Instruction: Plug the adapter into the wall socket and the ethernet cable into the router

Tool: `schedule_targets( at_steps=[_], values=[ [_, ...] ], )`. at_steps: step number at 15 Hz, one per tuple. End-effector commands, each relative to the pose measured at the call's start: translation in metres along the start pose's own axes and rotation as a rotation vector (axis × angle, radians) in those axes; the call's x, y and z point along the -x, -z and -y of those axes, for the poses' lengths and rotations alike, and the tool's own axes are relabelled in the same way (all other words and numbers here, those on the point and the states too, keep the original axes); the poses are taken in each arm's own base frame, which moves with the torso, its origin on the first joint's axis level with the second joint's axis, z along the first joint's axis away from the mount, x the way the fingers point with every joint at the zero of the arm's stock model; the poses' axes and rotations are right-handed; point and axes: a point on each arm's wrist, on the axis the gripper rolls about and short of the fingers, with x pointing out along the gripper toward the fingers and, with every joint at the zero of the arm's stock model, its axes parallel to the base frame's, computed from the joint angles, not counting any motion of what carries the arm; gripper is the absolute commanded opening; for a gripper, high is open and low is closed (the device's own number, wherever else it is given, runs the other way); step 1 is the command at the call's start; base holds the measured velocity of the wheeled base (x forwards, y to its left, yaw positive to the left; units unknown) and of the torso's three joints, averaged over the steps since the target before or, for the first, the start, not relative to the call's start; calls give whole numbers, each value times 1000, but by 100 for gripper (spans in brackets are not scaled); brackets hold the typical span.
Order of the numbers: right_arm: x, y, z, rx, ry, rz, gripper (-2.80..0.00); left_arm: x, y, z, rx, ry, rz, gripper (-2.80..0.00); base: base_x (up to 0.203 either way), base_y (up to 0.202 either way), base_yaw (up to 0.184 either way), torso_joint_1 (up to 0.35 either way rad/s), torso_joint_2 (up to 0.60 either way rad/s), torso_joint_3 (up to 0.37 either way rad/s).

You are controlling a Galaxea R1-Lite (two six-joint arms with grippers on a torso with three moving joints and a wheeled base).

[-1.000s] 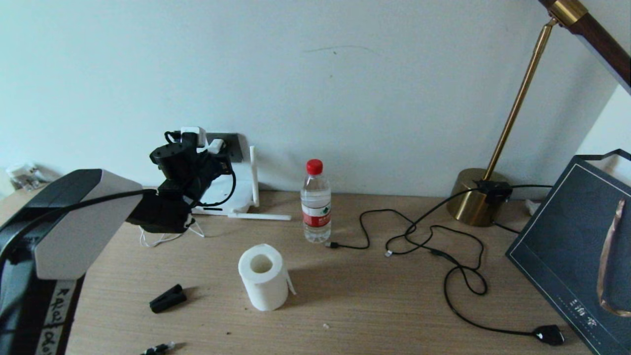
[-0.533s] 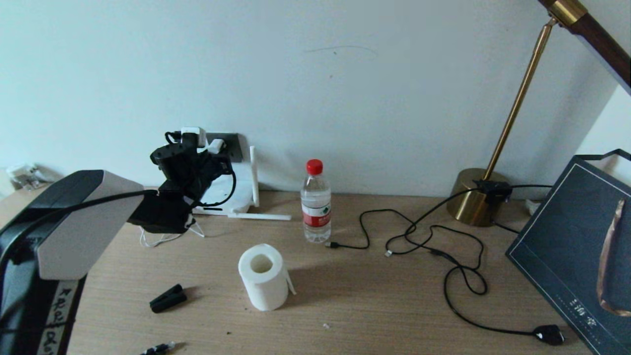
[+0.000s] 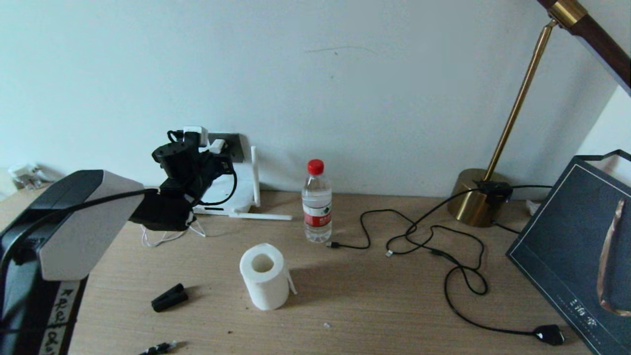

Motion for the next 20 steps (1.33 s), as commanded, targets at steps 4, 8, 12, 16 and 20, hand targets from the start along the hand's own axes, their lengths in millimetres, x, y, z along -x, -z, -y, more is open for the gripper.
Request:
schedule_targets(
  at_steps=[4, 8, 12, 16, 20],
  values=[
    [0, 0, 0, 0, 0, -2, -280, -3, 11, 1, -1, 0, -8, -280, 0, 0, 0, 0, 0, 0],
    [0, 0, 0, 1, 0, -2, -280, -4, 22, 2, -1, 1, -21, -280, 0, 0, 0, 0, 0, 0],
    [0, 0, 0, 1, 0, -3, -280, -6, 24, 2, -1, 0, -18, -280, 0, 0, 0, 0, 0, 0],
    [0, 0, 0, 0, 0, -3, -280, -7, 31, 2, -1, 0, -27, -280, 0, 0, 0, 0, 0, 0],
    [0, 0, 0, 0, 0, -2, -280, -8, 38, 1, 0, -3, -33, -280, 0, 0, 0, 0, 0, 0]
  ],
)
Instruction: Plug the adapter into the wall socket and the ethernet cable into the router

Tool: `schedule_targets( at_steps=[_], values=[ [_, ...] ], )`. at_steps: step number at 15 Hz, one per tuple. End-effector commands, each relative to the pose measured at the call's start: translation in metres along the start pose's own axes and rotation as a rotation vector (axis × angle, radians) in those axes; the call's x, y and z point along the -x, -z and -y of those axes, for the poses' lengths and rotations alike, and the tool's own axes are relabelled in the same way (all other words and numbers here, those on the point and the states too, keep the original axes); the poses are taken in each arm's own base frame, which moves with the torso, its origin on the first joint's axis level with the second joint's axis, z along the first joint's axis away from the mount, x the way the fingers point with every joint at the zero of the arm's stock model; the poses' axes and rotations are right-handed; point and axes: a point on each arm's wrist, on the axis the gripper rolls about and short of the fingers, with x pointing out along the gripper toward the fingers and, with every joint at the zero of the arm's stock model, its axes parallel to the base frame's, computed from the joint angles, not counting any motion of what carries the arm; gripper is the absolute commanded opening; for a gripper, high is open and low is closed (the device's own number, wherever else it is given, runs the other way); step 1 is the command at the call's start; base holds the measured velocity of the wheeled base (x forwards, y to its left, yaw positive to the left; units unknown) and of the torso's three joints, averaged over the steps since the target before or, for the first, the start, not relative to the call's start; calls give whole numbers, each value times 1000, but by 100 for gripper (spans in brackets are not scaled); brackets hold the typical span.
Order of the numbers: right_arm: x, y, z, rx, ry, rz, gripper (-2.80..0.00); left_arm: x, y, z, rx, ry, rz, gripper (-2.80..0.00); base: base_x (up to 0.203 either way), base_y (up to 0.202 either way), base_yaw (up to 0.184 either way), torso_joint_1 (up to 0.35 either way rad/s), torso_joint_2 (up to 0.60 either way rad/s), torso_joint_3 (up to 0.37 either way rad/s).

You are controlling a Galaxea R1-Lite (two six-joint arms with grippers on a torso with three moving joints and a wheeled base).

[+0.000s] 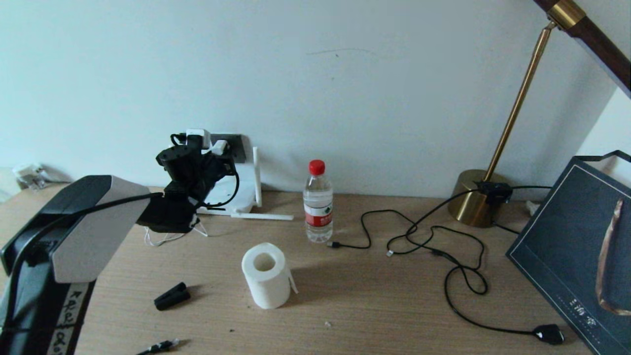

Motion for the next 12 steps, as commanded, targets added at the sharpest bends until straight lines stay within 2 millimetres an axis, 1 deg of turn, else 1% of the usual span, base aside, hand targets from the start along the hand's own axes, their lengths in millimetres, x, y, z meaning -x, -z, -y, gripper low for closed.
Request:
schedule_targets(
  at_steps=[1, 5, 8, 12],
  values=[
    [0, 0, 0, 0, 0, -3, -280, -1, 9, 0, 1, -1, -11, -280, 0, 0, 0, 0, 0, 0],
    [0, 0, 0, 0, 0, -2, -280, -3, 6, -1, 3, -3, 6, -280, 0, 0, 0, 0, 0, 0],
    [0, 0, 0, 0, 0, -3, -280, -9, 1, -1, 4, -7, 44, -280, 0, 0, 0, 0, 0, 0],
    [0, 0, 0, 0, 0, -2, -280, -9, 2, 0, 4, -5, 40, -280, 0, 0, 0, 0, 0, 0]
  ],
)
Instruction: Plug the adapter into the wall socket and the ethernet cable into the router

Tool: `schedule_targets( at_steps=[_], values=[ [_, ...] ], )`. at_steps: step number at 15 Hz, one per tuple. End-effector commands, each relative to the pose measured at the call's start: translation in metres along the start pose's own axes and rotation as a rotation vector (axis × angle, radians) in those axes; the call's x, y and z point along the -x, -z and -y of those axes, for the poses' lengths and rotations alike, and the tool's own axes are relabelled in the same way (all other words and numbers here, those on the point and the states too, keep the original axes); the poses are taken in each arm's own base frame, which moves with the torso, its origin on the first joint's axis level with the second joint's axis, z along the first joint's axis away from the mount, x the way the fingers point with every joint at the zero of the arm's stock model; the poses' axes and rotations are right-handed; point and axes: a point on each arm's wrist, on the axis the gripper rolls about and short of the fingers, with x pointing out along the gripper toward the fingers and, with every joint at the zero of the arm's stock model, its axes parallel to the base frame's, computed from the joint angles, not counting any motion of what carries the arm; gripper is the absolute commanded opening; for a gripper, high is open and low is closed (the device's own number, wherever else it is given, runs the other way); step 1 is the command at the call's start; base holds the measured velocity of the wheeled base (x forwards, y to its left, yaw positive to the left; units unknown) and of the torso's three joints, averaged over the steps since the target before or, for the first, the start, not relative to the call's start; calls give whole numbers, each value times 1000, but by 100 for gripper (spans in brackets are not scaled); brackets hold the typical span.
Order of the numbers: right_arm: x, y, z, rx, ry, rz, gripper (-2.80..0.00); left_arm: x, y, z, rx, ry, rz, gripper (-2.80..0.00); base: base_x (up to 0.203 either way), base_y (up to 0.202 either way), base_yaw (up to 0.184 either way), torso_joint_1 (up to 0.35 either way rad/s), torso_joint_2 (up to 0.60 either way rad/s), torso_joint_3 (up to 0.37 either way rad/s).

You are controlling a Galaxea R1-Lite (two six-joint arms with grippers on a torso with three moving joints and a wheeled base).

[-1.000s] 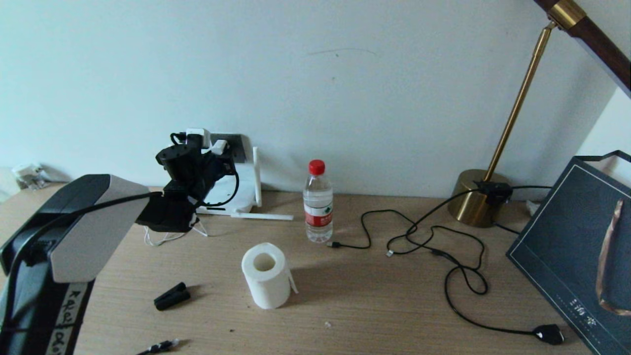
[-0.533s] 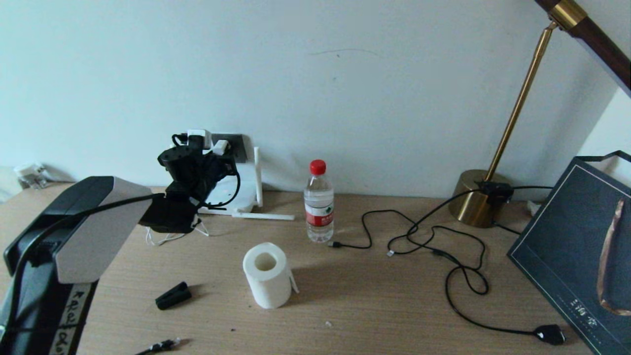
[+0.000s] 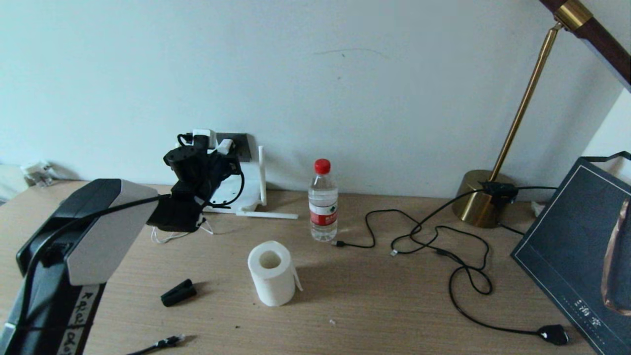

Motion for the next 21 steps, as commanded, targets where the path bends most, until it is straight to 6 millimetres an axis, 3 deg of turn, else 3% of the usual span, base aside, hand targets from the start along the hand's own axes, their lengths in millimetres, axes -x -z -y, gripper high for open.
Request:
schedule_targets(
  at_steps=[1, 14, 15, 21],
  values=[
    [0, 0, 0, 0, 0, -2, -280, 0, 2, 0, 0, -2, 3, -280, 0, 0, 0, 0, 0, 0],
    [0, 0, 0, 0, 0, -3, -280, 3, 4, 3, 0, -12, -7, -280, 0, 0, 0, 0, 0, 0],
    [0, 0, 0, 0, 0, -2, -280, 4, 3, 5, 3, -10, -2, 0, 0, 0, 0, 0, 0, 0],
    [0, 0, 0, 0, 0, -2, -280, 4, -4, 8, 9, -5, 15, 0, 0, 0, 0, 7, 3, -1]
  ],
)
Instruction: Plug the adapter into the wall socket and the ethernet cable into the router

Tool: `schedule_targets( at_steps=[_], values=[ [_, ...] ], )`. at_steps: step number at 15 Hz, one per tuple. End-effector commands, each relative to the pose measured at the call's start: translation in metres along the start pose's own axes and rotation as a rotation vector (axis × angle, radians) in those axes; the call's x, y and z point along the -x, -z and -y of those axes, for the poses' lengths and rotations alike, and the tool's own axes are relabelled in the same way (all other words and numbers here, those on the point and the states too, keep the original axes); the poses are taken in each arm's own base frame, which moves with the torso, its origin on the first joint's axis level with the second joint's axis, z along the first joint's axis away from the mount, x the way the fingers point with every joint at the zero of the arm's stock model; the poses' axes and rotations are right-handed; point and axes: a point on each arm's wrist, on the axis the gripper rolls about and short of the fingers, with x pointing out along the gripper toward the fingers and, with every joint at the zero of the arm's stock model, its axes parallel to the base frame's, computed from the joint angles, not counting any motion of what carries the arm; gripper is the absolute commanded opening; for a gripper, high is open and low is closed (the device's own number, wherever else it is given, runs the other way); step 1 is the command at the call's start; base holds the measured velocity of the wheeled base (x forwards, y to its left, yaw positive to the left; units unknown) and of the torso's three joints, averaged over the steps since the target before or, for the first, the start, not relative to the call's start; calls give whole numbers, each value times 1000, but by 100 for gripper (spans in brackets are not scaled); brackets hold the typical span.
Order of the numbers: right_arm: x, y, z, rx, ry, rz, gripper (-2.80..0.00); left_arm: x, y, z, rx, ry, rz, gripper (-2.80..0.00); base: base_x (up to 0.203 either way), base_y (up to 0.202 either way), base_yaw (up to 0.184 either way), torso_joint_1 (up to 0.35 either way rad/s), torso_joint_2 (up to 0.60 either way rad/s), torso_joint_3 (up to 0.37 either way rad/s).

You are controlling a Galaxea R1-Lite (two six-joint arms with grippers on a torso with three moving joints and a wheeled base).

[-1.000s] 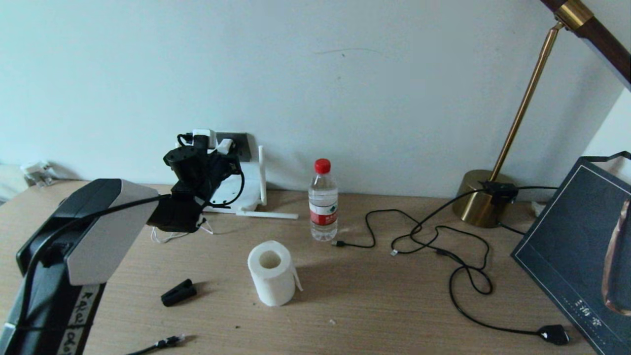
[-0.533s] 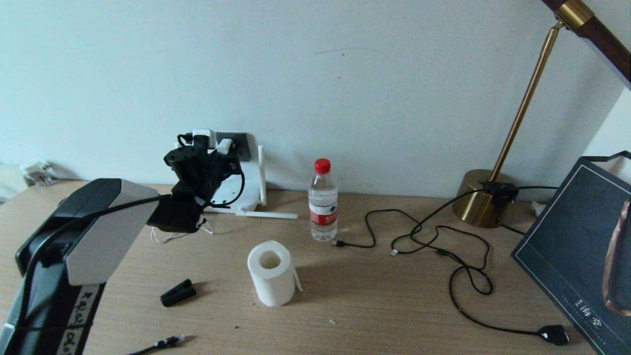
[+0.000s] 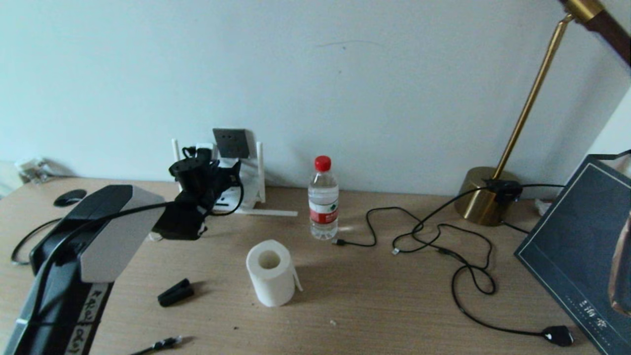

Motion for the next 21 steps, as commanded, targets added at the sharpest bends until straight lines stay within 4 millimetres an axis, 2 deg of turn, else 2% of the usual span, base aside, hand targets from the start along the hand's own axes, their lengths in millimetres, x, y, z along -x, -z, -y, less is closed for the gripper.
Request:
schedule_targets(
  at_steps=[1, 5, 8, 10, 21],
  values=[
    [0, 0, 0, 0, 0, -3, -280, 0, -10, 0, 2, 0, 30, 0, 0, 0, 0, 0, 0, 0],
    [0, 0, 0, 0, 0, -2, -280, 11, -12, 0, 0, 3, -4, 0, 0, 0, 0, 0, 0, 0],
    [0, 0, 0, 0, 0, -1, -280, 24, -33, -2, -2, 8, -2, 0, 0, 0, 0, 0, 0, 0],
    [0, 0, 0, 0, 0, -1, -280, 31, -39, -3, -5, 12, -15, 0, 0, 0, 0, 0, 0, 0],
    [0, 0, 0, 1, 0, -2, -280, 41, -16, -3, -13, 9, -94, 0, 0, 0, 0, 0, 0, 0]
  ],
)
